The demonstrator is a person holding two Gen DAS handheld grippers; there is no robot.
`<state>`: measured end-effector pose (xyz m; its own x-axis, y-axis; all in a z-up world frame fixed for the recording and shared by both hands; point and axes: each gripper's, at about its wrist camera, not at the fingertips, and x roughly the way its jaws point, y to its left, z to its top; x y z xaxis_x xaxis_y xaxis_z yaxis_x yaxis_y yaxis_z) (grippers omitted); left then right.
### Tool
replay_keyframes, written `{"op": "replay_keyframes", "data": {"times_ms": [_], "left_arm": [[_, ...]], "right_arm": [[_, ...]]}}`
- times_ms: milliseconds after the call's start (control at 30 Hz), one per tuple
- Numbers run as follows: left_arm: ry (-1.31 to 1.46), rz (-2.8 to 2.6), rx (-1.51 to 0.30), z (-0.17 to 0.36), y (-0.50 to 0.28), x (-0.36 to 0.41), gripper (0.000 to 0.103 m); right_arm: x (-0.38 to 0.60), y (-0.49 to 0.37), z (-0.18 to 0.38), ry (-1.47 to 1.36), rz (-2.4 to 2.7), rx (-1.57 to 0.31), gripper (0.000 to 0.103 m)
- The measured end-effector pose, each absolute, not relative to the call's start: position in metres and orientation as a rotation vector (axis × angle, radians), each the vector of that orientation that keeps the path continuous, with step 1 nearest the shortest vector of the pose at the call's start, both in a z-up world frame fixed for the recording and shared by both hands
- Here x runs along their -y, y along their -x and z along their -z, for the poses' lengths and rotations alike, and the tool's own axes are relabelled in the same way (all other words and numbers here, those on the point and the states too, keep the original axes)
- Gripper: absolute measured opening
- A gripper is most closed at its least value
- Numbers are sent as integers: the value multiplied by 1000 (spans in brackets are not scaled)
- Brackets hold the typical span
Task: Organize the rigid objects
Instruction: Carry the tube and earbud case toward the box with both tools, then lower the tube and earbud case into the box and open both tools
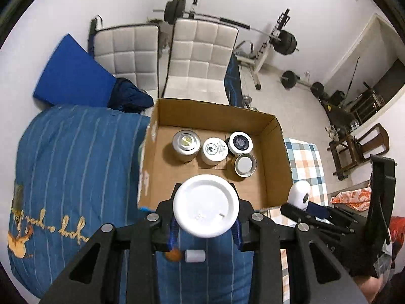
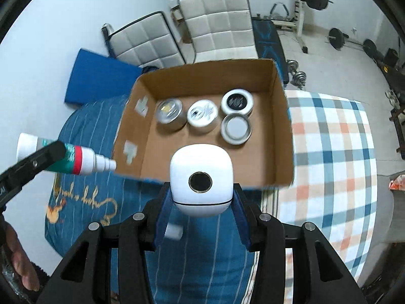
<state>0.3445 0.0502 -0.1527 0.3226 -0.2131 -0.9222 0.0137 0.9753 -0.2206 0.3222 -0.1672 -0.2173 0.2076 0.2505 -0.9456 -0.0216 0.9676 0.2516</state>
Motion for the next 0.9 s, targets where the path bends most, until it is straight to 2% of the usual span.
{"op": "replay_keyframes", "data": {"times_ms": [167, 467, 900], "left_arm": [[115, 127, -1399, 210, -383, -48, 30], [19, 78, -1688, 321, -419, -36, 30], [-1, -69, -1743, 384, -450, -42, 30]], "right_arm": [[179, -362, 250, -177, -123, -1385, 48], [186, -413, 342, -169, -61, -1577, 48], [179, -428, 419, -86, -32, -1770, 48]]}}
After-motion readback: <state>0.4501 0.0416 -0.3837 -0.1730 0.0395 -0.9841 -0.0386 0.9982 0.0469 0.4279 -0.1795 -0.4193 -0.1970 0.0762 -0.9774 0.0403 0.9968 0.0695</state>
